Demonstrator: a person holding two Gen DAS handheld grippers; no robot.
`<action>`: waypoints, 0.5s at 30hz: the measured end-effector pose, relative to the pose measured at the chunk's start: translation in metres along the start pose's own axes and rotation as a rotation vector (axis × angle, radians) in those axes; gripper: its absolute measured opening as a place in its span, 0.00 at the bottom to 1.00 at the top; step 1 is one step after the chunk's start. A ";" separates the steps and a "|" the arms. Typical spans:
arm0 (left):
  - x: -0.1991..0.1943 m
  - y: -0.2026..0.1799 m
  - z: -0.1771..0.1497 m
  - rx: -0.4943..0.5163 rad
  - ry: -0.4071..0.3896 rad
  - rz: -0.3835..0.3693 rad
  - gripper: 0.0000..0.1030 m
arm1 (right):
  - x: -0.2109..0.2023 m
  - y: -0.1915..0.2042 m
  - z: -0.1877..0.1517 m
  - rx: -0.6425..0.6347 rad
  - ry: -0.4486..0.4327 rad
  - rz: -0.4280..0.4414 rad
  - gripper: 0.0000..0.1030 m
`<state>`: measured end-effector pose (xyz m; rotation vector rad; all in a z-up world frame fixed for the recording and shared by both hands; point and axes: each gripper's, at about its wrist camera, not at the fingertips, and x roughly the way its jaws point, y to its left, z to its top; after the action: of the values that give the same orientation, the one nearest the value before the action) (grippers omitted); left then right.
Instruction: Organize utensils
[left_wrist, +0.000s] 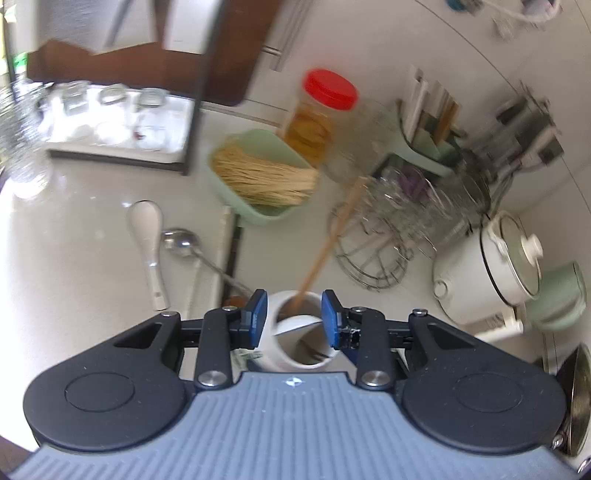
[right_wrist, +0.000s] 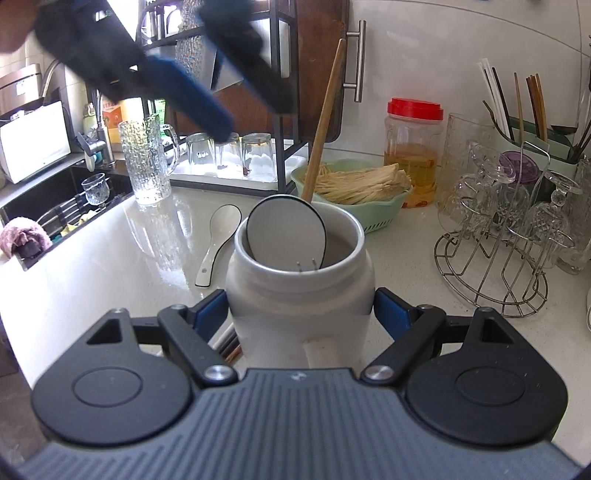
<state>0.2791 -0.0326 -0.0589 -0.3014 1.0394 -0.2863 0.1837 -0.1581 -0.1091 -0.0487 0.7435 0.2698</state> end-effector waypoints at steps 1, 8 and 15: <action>-0.003 0.007 -0.003 -0.017 -0.012 0.011 0.36 | 0.000 0.000 0.000 -0.001 0.003 0.000 0.85; -0.002 0.054 -0.014 -0.116 -0.024 0.079 0.37 | 0.000 0.001 0.003 0.004 0.027 -0.012 0.85; 0.021 0.094 -0.011 -0.130 -0.025 0.099 0.42 | 0.002 0.005 0.009 0.028 0.066 -0.048 0.85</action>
<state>0.2879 0.0448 -0.1157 -0.3687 1.0466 -0.1257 0.1894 -0.1515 -0.1034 -0.0492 0.8108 0.2131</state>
